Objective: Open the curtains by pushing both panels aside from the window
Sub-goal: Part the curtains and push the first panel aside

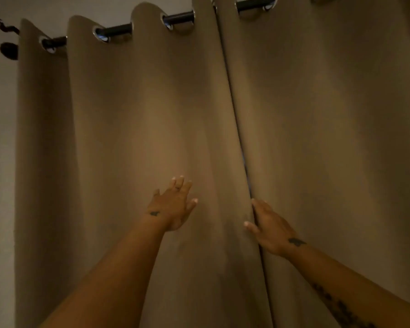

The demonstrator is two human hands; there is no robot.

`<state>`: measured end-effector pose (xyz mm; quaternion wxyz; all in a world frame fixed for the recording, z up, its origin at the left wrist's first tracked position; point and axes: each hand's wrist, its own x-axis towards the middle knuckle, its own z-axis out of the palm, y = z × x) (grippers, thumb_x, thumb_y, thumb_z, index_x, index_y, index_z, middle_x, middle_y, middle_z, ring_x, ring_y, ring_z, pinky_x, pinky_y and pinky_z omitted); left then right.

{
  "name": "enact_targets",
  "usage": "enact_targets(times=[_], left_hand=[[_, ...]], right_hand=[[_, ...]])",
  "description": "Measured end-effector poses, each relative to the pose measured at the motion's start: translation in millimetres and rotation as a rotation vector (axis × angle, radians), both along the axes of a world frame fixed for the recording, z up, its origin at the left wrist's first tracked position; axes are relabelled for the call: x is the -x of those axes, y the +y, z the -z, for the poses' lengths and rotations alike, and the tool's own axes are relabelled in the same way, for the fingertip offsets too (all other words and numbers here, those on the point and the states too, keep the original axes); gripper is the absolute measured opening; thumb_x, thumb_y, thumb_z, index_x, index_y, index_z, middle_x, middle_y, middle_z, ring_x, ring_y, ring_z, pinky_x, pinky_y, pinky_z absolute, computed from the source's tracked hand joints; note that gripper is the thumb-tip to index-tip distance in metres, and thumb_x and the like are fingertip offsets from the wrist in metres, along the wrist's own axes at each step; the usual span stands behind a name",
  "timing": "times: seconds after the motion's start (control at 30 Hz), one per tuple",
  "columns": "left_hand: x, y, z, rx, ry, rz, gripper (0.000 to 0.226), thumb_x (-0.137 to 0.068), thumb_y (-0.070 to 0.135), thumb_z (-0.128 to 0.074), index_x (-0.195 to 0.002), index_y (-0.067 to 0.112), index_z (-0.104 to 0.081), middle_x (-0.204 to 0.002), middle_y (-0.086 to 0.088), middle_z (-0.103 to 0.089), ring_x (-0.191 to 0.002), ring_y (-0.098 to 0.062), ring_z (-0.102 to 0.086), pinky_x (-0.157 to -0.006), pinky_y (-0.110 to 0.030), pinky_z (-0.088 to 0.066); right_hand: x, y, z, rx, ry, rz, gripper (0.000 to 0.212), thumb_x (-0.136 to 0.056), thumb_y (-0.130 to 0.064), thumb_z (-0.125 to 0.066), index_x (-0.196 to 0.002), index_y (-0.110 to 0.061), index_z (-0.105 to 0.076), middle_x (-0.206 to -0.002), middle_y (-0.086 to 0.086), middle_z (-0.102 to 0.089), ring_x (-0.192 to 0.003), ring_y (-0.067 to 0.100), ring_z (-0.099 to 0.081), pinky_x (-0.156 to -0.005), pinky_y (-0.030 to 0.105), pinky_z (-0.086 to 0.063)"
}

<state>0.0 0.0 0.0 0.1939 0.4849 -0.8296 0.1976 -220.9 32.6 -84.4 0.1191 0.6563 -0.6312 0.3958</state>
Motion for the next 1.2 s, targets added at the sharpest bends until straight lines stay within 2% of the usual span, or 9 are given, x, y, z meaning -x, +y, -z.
enact_targets(times=[0.2, 0.43, 0.53, 0.8, 0.87, 0.93, 1.0, 1.13, 1.2], left_hand=[[46.8, -24.2, -36.5, 0.246, -0.183, 0.028, 0.058, -0.101, 0.037, -0.022, -0.150, 0.019, 0.001, -0.161, -0.001, 0.010, -0.147, -0.017, 0.007, -0.118, -0.045, -0.005], [106.2, -50.9, -71.3, 0.444, -0.391, 0.096, 0.054, -0.100, 0.036, -0.024, -0.150, 0.020, -0.009, -0.161, -0.002, 0.002, -0.148, -0.019, 0.003, -0.118, -0.047, -0.006], [124.5, -67.0, -75.7, 0.495, -0.523, 0.123, 0.053, -0.099, 0.037, -0.026, -0.149, 0.022, -0.016, -0.161, -0.001, -0.003, -0.148, -0.020, 0.002, -0.118, -0.047, -0.007], [139.5, -88.9, -82.4, 0.511, -0.830, 0.010, 0.061, -0.093, 0.059, -0.021, -0.147, 0.031, -0.023, -0.161, -0.001, -0.007, -0.147, -0.024, 0.011, -0.116, -0.053, 0.008], [135.9, -91.9, -83.5, 0.499, -0.843, -0.023, 0.060, -0.093, 0.059, -0.019, -0.146, 0.031, -0.025, -0.160, -0.001, -0.011, -0.147, -0.025, 0.009, -0.116, -0.052, 0.008], [131.0, -95.3, -84.3, 0.496, -0.836, -0.054, 0.060, -0.094, 0.058, -0.017, -0.146, 0.030, -0.026, -0.160, -0.001, -0.014, -0.147, -0.025, 0.007, -0.116, -0.051, 0.009], [124.6, -98.3, -84.0, 0.472, -0.805, -0.076, 0.061, -0.094, 0.058, -0.016, -0.146, 0.028, -0.027, -0.160, -0.001, -0.015, -0.147, -0.023, 0.006, -0.116, -0.049, 0.010], [111.1, -107.9, -81.4, 0.442, -0.757, -0.126, 0.061, -0.094, 0.058, -0.017, -0.146, 0.028, -0.025, -0.160, -0.001, -0.013, -0.147, -0.022, 0.006, -0.117, -0.047, 0.011], [105.2, -114.5, -80.2, 0.421, -0.743, -0.158, 0.060, -0.094, 0.057, -0.017, -0.147, 0.028, -0.024, -0.160, -0.001, -0.012, -0.147, -0.023, 0.006, -0.116, -0.047, 0.012]], right_hand=[[0.7, -50.1, -8.4, 0.149, -0.154, -0.077, 0.068, -0.092, -0.029, -0.047, -0.140, -0.007, -0.005, -0.153, 0.013, -0.009, -0.140, 0.023, -0.010, -0.112, 0.030, -0.014], [-5.9, -100.2, -2.4, 0.327, -0.443, -0.138, 0.074, -0.087, -0.038, -0.051, -0.140, -0.010, -0.007, -0.152, 0.013, -0.016, -0.137, 0.026, -0.021, -0.110, 0.034, -0.021], [-8.3, -115.8, 4.2, 0.389, -0.492, -0.129, 0.080, -0.075, -0.047, -0.040, -0.139, -0.010, -0.010, -0.151, 0.013, -0.019, -0.137, 0.024, -0.023, -0.107, 0.026, -0.019], [-18.4, -147.0, 11.2, 0.455, -0.470, -0.175, 0.084, -0.077, -0.067, -0.014, -0.138, -0.010, -0.021, -0.147, 0.012, -0.030, -0.134, 0.024, -0.032, -0.107, 0.027, -0.024], [-23.6, -154.8, 14.7, 0.456, -0.507, -0.149, 0.079, -0.085, -0.062, -0.010, -0.132, -0.003, -0.033, -0.137, 0.019, -0.046, -0.124, 0.032, -0.045, -0.103, 0.025, -0.030], [-27.3, -160.3, 16.2, 0.455, -0.532, -0.177, 0.071, -0.089, -0.054, -0.014, -0.127, -0.001, -0.042, -0.129, 0.023, -0.053, -0.118, 0.036, -0.051, -0.098, 0.034, -0.041], [-30.8, -163.0, 15.4, 0.428, -0.555, -0.228, 0.067, -0.083, -0.045, -0.019, -0.126, 0.000, -0.043, -0.131, 0.023, -0.050, -0.123, 0.038, -0.045, -0.102, 0.040, -0.033], [-35.1, -171.5, 17.3, 0.441, -0.540, -0.262, 0.062, -0.083, -0.037, -0.021, -0.120, 0.003, -0.048, -0.127, 0.025, -0.053, -0.120, 0.043, -0.045, -0.102, 0.024, -0.029], [-39.5, -175.8, 19.8, 0.462, -0.524, -0.320, 0.064, -0.086, -0.043, -0.020, -0.122, 0.001, -0.048, -0.129, 0.023, -0.052, -0.125, 0.036, -0.038, -0.104, 0.032, -0.031]])
